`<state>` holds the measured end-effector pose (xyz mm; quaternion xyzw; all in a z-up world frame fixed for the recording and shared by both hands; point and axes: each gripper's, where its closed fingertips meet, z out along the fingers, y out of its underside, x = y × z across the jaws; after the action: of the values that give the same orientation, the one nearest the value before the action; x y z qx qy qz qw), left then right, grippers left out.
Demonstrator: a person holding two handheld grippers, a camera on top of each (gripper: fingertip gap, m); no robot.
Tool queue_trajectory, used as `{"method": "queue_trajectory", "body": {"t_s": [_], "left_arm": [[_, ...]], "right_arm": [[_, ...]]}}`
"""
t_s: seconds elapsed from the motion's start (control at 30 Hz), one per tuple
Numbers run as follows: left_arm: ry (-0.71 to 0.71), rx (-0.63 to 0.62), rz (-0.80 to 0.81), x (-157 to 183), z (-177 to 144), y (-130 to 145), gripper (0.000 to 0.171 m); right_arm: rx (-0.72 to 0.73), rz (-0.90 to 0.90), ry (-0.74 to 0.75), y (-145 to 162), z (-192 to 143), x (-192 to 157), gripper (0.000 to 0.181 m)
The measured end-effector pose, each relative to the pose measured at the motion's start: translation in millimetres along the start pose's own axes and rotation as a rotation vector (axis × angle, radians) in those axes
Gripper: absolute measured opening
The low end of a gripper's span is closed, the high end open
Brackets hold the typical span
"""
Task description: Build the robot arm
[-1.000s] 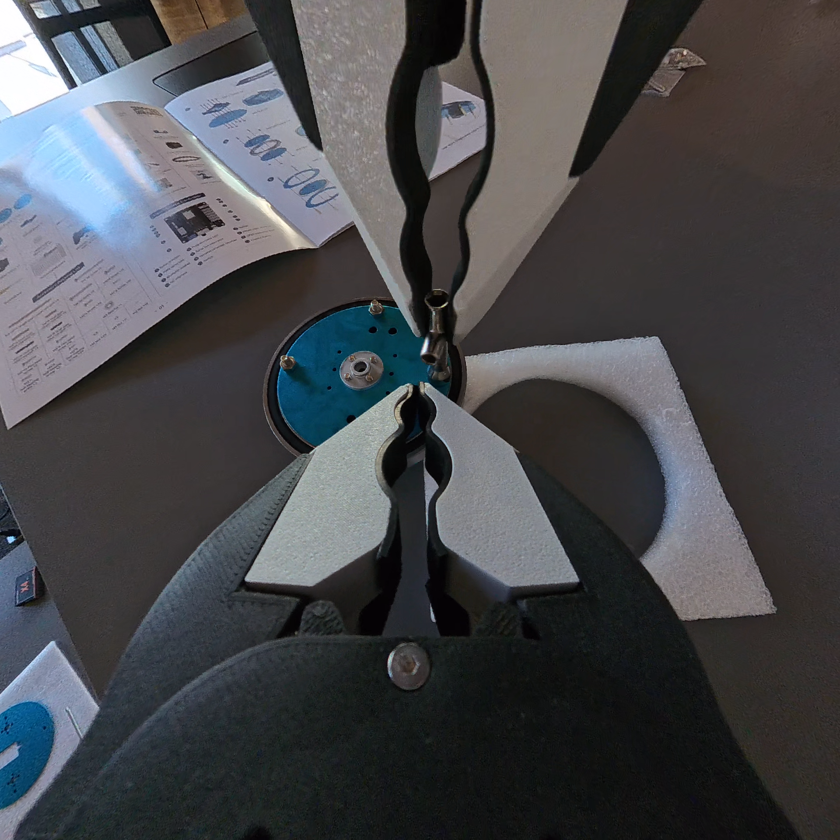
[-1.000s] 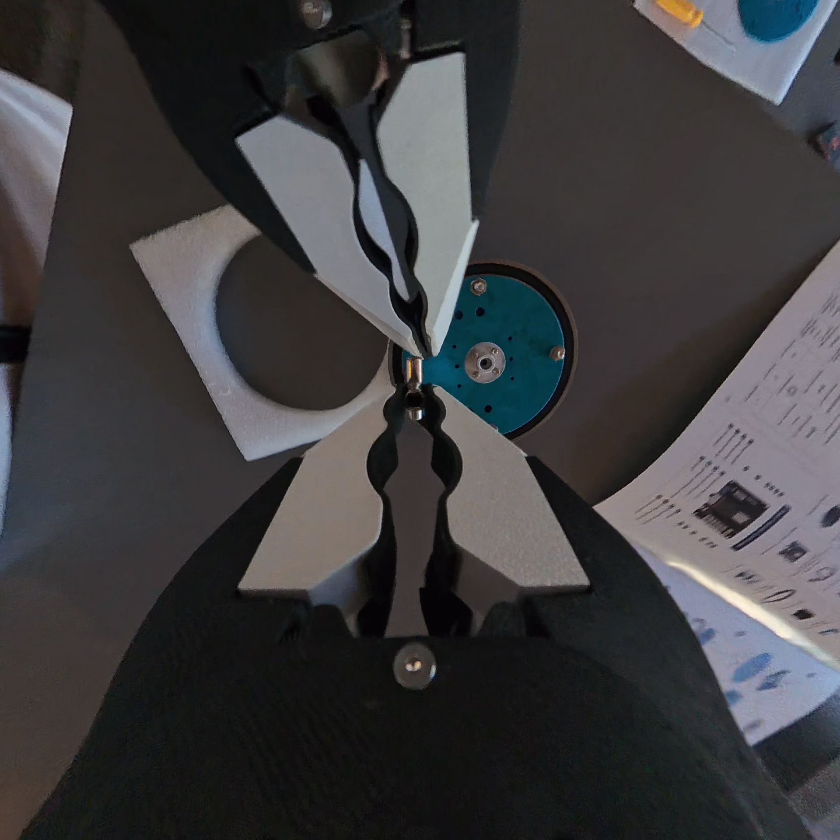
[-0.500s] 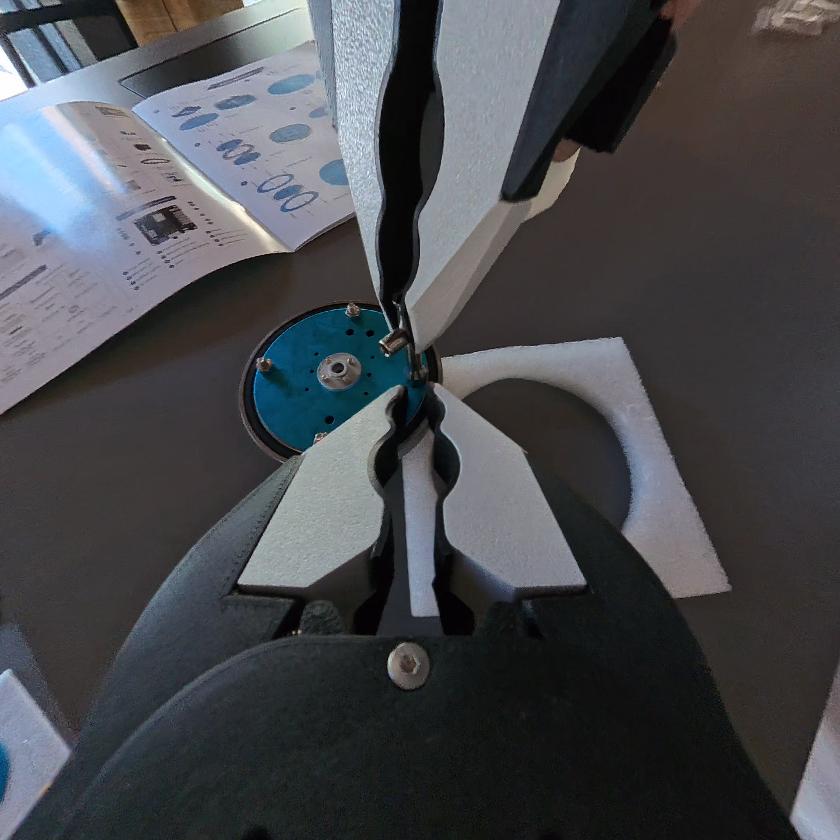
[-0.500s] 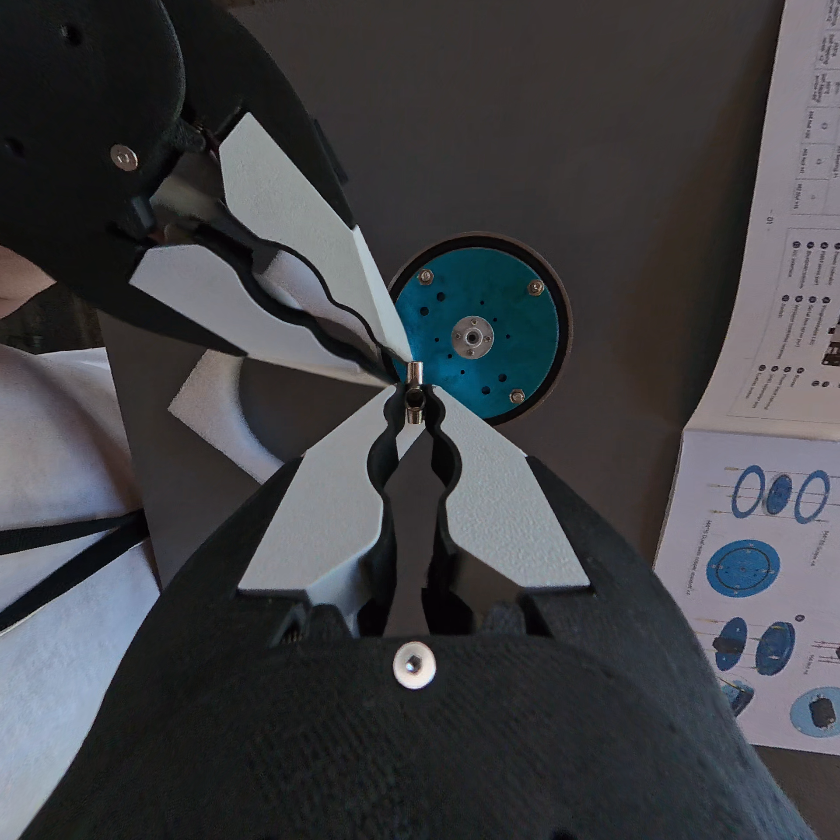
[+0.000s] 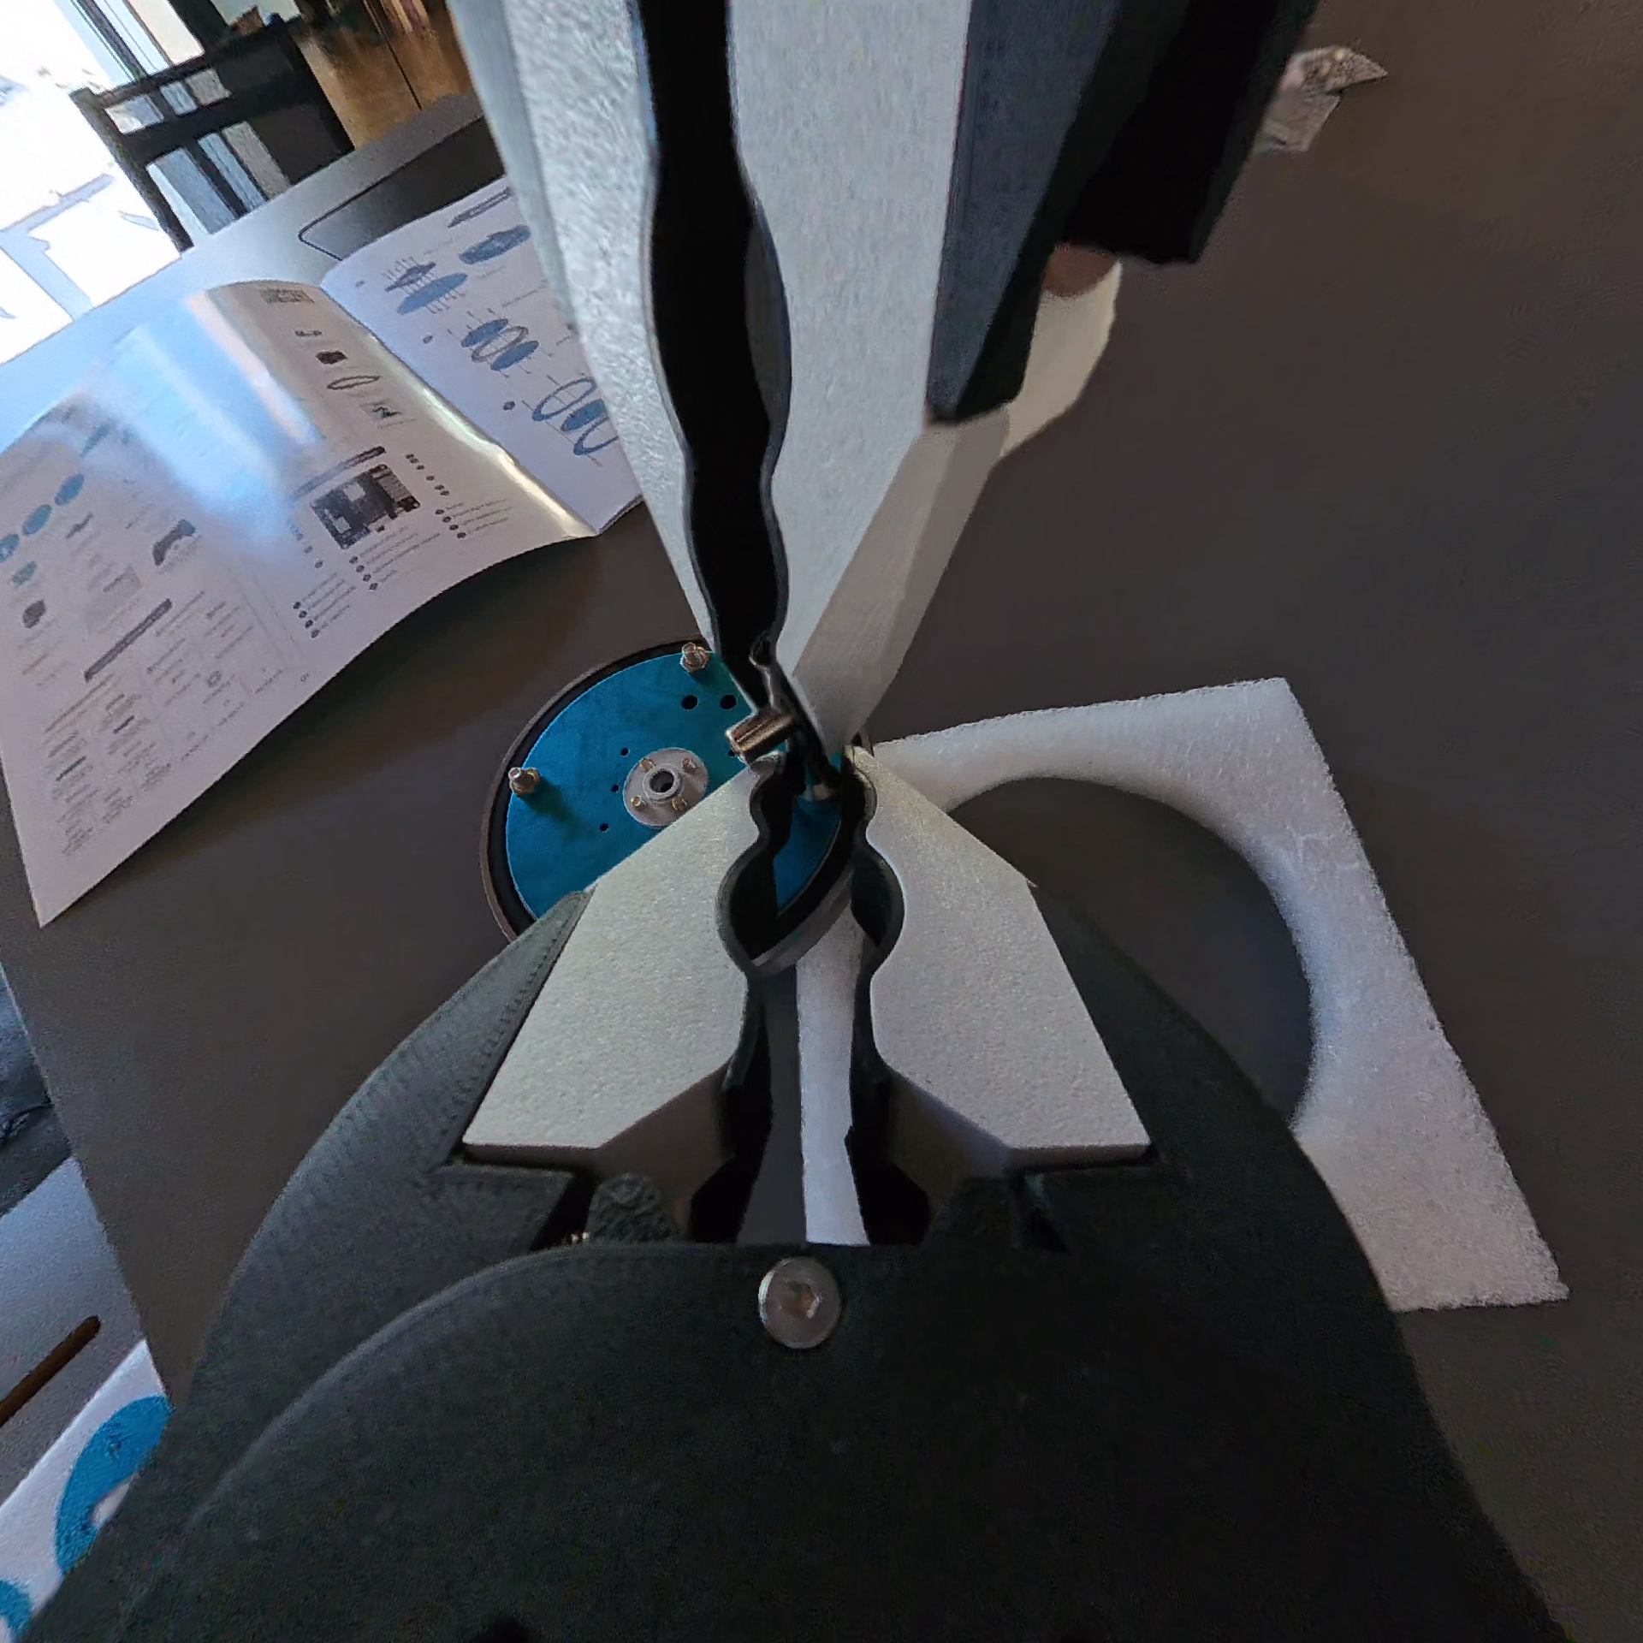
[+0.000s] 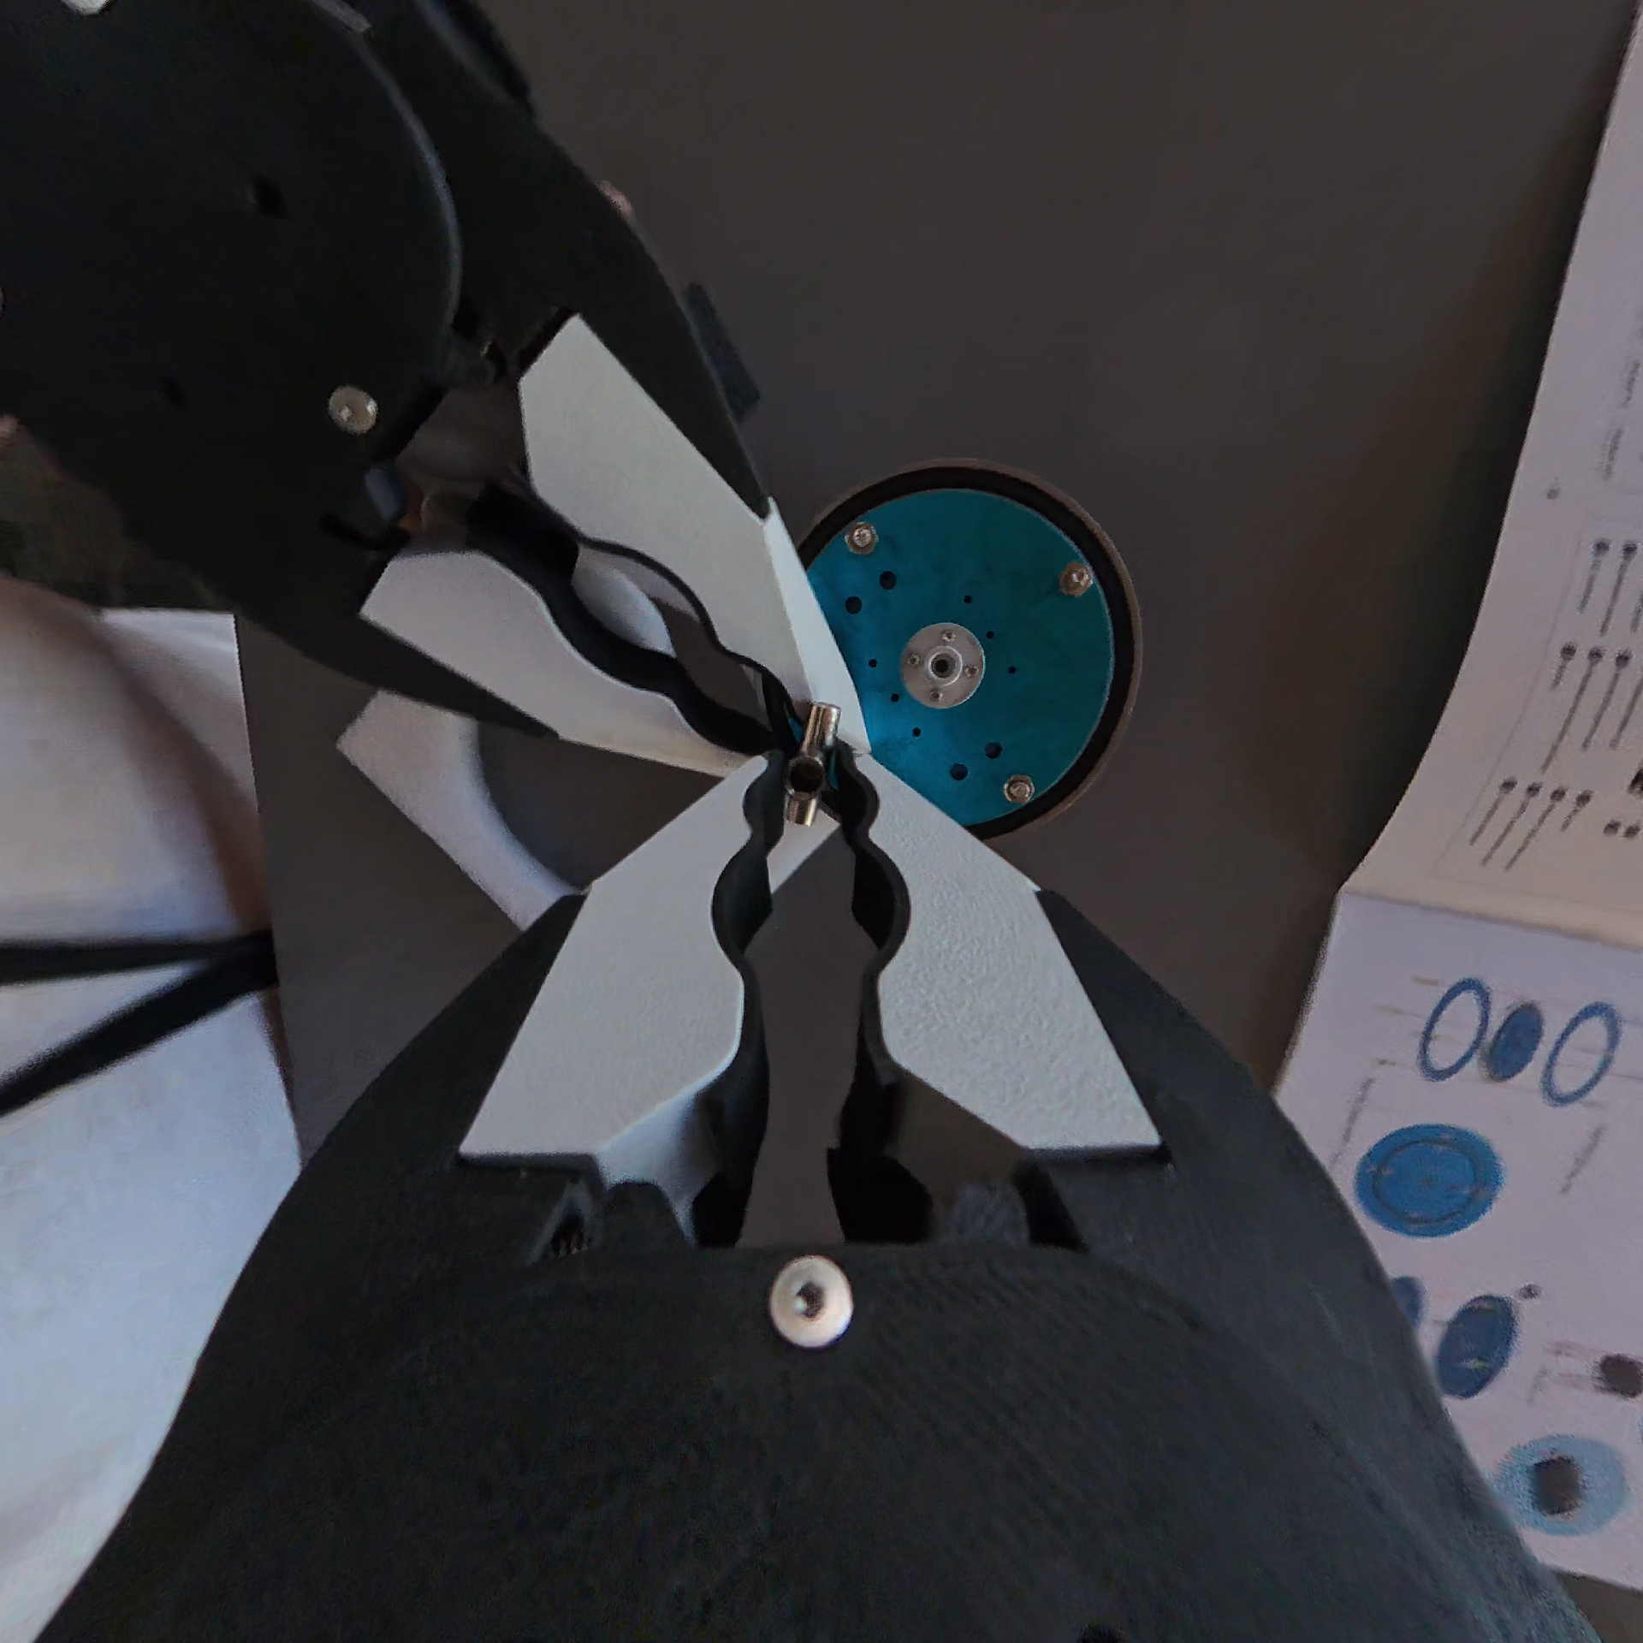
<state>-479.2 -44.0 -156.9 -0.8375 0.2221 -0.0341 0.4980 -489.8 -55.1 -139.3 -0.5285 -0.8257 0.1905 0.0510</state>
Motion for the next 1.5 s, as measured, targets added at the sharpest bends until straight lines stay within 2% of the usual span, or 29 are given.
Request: {"method": "queue_trajectory", "body": {"t_s": [0.07, 0.1, 0.13, 0.2, 0.23, 0.27, 0.37, 0.47, 0.6, 0.67, 0.73, 1.07, 1.4, 1.47, 1.5], "left_arm": [[-0.001, 0.000, 0.007, 0.0, 0.1, 0.1, 0.009], [0.001, -0.001, 0.006, 0.0, 0.1, 0.1, 0.009], [0.004, 0.000, 0.007, 0.1, 0.1, 0.3, 0.009], [0.009, 0.000, 0.004, 0.2, 0.1, 0.3, 0.009], [0.010, 0.000, 0.003, 0.1, 0.1, 0.2, 0.009], [0.011, 0.000, 0.002, 0.2, 0.2, 0.2, 0.009], [0.011, 0.000, 0.004, 0.2, 0.1, 0.3, 0.009], [0.004, 0.000, 0.012, 0.3, 0.2, 0.3, 0.009], [0.004, 0.000, 0.012, 0.2, 0.3, 0.2, 0.009], [0.006, 0.000, 0.009, 0.3, 0.2, 0.2, 0.009], [0.007, 0.000, 0.008, 0.3, 0.2, 0.2, 0.009], [0.016, 0.000, 0.001, 0.6, -0.1, 0.1, 0.009], [0.016, 0.004, 0.027, 1.7, -2.5, 0.7, 0.010], [0.031, 0.034, 0.030, 3.7, -10.5, -0.4, 0.017], [0.034, 0.066, 0.009, 2.2, -17.2, -3.1, 0.015]], "right_arm": [[-0.002, -0.180, -0.065, -0.4, -5.7, -6.6, 0.032], [0.000, -0.327, -0.063, 0.5, -9.5, -6.3, 0.044], [0.009, -0.516, -0.039, 2.3, -12.9, -5.1, 0.046], [0.038, -0.886, 0.132, -1.6, -18.1, 8.8, 0.051], [0.005, -1.022, 0.200, 0.4, -18.0, 14.9, 0.054], [-0.055, -1.113, 0.250, 3.0, -16.7, 20.1, 0.037], [-0.070, -1.333, 0.292, -3.5, -11.8, 3.2, 0.036], [-0.176, -1.577, 0.444, -7.6, -12.5, 12.9, 0.035], [-0.201, -1.805, 0.513, -7.6, -5.4, 3.1, 0.028], [-0.212, -1.896, 0.586, -11.2, -4.7, 1.5, 0.028], [-0.230, -1.943, 0.645, -13.4, -4.6, 3.9, 0.012], [-0.242, -2.118, 0.752, -13.9, -3.5, -1.7, 0.012], [-0.340, -2.226, 0.747, -13.6, -2.3, -2.9, 0.009], [-0.362, -2.215, 0.739, -13.8, -2.0, -2.6, 0.009], [-0.372, -2.212, 0.737, -13.7, -1.9, -2.6, 0.009]]}}
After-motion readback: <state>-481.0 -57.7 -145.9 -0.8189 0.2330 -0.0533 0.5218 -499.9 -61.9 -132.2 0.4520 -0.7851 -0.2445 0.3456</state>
